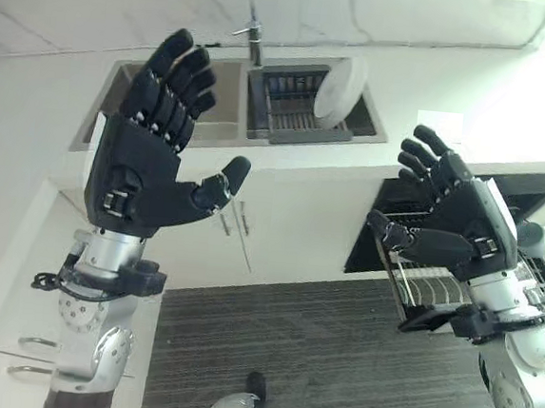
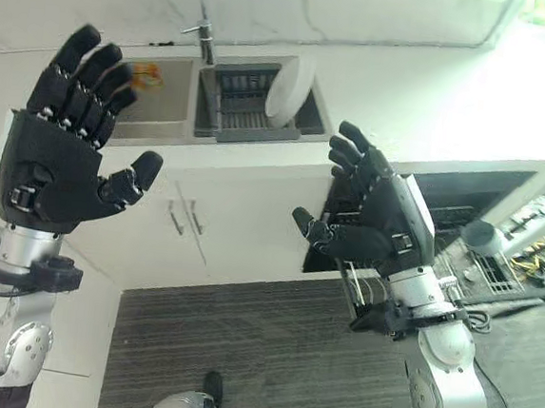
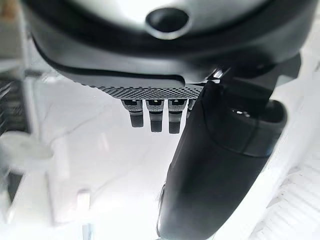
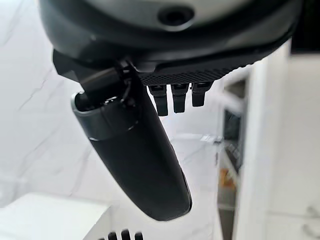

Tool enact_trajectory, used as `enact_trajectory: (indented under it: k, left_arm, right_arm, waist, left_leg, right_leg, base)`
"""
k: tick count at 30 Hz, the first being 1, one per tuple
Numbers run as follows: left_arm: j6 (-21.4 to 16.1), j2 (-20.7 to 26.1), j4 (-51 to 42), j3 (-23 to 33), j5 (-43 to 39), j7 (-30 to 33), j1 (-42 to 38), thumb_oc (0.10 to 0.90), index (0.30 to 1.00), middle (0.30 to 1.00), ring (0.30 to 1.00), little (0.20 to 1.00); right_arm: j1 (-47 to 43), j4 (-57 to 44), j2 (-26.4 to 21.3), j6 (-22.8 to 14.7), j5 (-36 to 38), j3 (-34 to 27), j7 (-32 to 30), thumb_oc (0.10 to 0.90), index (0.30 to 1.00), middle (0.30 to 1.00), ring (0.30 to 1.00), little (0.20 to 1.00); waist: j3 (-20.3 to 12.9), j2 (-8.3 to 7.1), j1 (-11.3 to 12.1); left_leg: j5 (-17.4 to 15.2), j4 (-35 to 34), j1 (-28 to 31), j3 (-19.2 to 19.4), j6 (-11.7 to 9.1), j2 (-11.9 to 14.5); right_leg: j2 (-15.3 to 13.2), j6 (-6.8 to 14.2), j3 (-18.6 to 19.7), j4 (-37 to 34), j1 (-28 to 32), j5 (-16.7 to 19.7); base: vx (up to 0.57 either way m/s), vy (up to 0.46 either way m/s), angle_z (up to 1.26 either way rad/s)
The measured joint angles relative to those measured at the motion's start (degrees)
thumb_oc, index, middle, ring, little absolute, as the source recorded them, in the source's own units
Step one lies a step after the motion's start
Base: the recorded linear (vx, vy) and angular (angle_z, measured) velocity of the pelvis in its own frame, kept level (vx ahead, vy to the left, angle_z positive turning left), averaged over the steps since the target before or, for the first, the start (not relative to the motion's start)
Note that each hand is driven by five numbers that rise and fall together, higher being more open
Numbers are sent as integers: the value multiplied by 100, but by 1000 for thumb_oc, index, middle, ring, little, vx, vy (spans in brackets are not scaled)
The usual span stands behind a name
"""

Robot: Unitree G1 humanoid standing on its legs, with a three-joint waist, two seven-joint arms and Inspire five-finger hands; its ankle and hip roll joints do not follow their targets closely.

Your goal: Place the dishes in the dishwasher.

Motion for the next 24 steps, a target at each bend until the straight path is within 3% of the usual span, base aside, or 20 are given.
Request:
enact_trajectory:
  k: [3, 6, 8, 9, 10, 11, 12, 13, 14, 15, 16, 17, 18, 19, 20, 21, 22, 23, 24]
  left_arm:
    - [-71, 365, 2, 25, 309, 121, 53, 800, 900, 900, 900, 900]
    - [-151, 357, -3, 24, 309, 86, 48, 800, 900, 900, 900, 900]
    - [-150, 360, -3, 8, 309, 71, 40, 800, 900, 900, 900, 900]
    - [-149, 340, 7, -56, 308, 68, 50, 800, 900, 900, 900, 900]
    - [-154, 300, 15, -103, 300, 55, 32, 800, 900, 900, 900, 900]
    - [-158, 153, 53, -200, 293, 28, 23, 800, 900, 900, 900, 900]
    - [-166, 89, 101, -203, 293, -56, 67, 800, 900, 900, 900, 900]
    - [-165, 60, 119, -201, 294, -50, 128, 800, 900, 900, 900, 900]
    - [-152, 62, 136, -194, 295, -37, 144, 800, 900, 900, 900, 900]
    - [-133, 83, 142, -186, 293, -36, 145, 800, 900, 900, 900, 900]
    - [-108, 115, 146, -188, 278, -40, 133, 800, 900, 900, 900, 900]
    - [-105, 87, 209, -179, 235, -44, 98, 800, 900, 900, 900, 900]
    - [-157, 144, 335, -108, 214, -53, -32, 800, 900, 900, 900, 900]
    - [-82, 148, 438, -45, 126, -23, -186, 800, 900, 900, 900, 900]
    - [-20, -69, 530, -19, 30, -21, -99, 800, 900, 900, 900, 900]
    - [101, -170, 553, -146, 23, -19, -81, 800, 900, 900, 900, 900]
    - [157, -103, 551, -294, 27, -59, -78, 800, 900, 900, 900, 900]
    - [190, -91, 501, -410, 23, -67, -31, 800, 900, 900, 900, 900]
    - [191, -80, 393, -393, -3, -47, 18, 800, 900, 900, 900, 900]
  right_arm:
    - [-89, 2, -4, -17, 9, 20, 40, 800, 900, 900, 900, 900]
    - [-73, 5, 40, -74, 9, 20, 56, 800, 900, 900, 900, 900]
    - [57, 18, 59, -326, 11, -27, 24, 800, 900, 900, 900, 900]
    - [81, 104, 173, -458, 11, -27, 18, 800, 900, 900, 900, 900]
    - [74, 177, 304, -553, 9, -27, 15, 800, 900, 900, 900, 900]
    - [137, 175, 452, -680, 10, -57, -14, 800, 900, 900, 900, 900]
    - [199, 175, 627, -689, 9, -38, 3, 800, 900, 900, 900, 900]
    - [326, 137, 665, -691, 11, -5, 76, 800, 900, 900, 900, 900]
    - [403, 134, 638, -691, 13, -5, 166, 800, 900, 900, 900, 900]
    - [493, 133, 618, -692, 16, -3, 188, 800, 900, 900, 900, 900]
    - [614, 154, 575, -687, 62, -7, 217, 800, 900, 900, 900, 900]
    - [648, 183, 584, -675, 136, 7, 240, 800, 900, 900, 900, 900]
    - [592, 188, 648, -673, 247, 32, 282, 800, 900, 900, 900, 900]
    - [546, 131, 535, -689, 298, -9, 305, 800, 900, 900, 900, 900]
    - [582, 151, 589, -613, 292, 3, 332, 800, 900, 900, 900, 900]
    - [572, 152, 659, -589, 290, -5, 274, 800, 900, 900, 900, 900]
    - [559, 151, 687, -589, 290, -3, 256, 800, 900, 900, 900, 900]
    - [529, 145, 614, -509, 285, 5, 245, 800, 900, 900, 900, 900]
    - [471, 145, 558, -483, 285, 10, 219, 800, 900, 900, 900, 900]
  waist:
    - [-44, -158, 37]
    - [-51, -169, -31]
    - [-73, -184, -43]
    - [-104, -155, -94]
    - [-126, -100, -159]
    - [-248, 213, -251]
    - [-303, 320, -353]
    - [-298, 293, -446]
    - [-284, 321, -504]
    - [-292, 308, -498]
    - [-295, 298, -511]
    - [-288, 216, -543]
    - [-245, -19, -589]
    - [-219, -5, -625]
    - [-129, -83, -654]
    - [-121, -67, -718]
    - [-123, -70, -744]
    - [-128, -121, -702]
    - [-129, -123, -629]
  left_leg:
    - [-64, -7, 35, -35, 9, -98]
    - [-167, 79, 35, -64, -18, -131]
    - [-217, 140, 24, -68, 43, -219]
    - [-328, 209, 18, -251, 95, -273]
    - [-490, 541, -86, -295, 198, -309]
    - [-1017, 1442, -382, -429, 251, -246]
    - [-1247, 1488, -325, -429, 481, -225]
    - [-1238, 1444, -224, -361, 455, -276]
    - [-1242, 1359, -160, -297, 441, -266]
    - [-1182, 1184, -85, -208, 373, -275]
    - [-1049, 837, 85, -184, 228, -313]
    - [-1024, 591, 224, -123, -202, -343]
    - [-1487, 1165, 40, 89, -291, -341]
    - [-1714, 1616, -14, -312, 71, -87]
    - [-1827, 1777, 19, -328, 202, -251]
    - [-1757, 1664, 37, -500, 215, -246]
    - [-1667, 1519, 69, -698, 129, -297]
    - [-1520, 1214, 328, -806, -87, -351]
    - [-1467, 1048, 501, -857, -108, -341]
  right_leg:
    - [-79, 40, -97, -154, 102, -6]
    - [-93, 87, -100, -189, 168, -1]
    - [-137, 139, -121, -280, 217, 38]
    - [-118, 202, -179, -374, 358, 123]
    - [-84, 240, -142, -105, 284, 162]
    - [-23, 298, -32, 1010, -246, 142]
    - [-60, 391, 188, 1954, -745, 331]
    - [-216, 351, 415, 2807, -1273, 468]
    - [-266, 285, 365, 2937, -1617, 417]
    - [-287, 191, 312, 2657, -1834, 437]
    - [-183, 113, 99, 1441, -1813, 512]
    - [-72, 39, -32, 101, -1709, 738]
    - [-253, 283, 148, -372, -1778, 748]
    - [-344, 778, 238, -106, -1997, 1077]
    - [-436, 743, 543, 360, -2220, 1163]
    - [-236, 690, 735, 461, -2338, 1187]
    - [-109, 670, 875, 347, -2329, 1204]
    - [-88, 490, 788, 192, -2125, 1243]
    - [-29, 331, 649, 90, -1927, 1352]
  base:
    - [130, 119, 8]
    - [107, 117, 1]
    - [163, 201, 7]
    - [86, 148, 15]
    - [86, 157, 22]
    - [46, 97, 11]
    - [72, 44, 4]
    - [99, -58, -11]
    - [147, -141, -24]
    - [258, -349, -31]
    - [242, -347, -36]
    - [245, -355, -25]
    - [169, -204, -11]
    - [197, -233, -2]
    - [220, -283, 28]
    - [222, -361, 59]
    - [217, -409, 100]
    - [231, -457, 86]
    - [211, -381, 59]
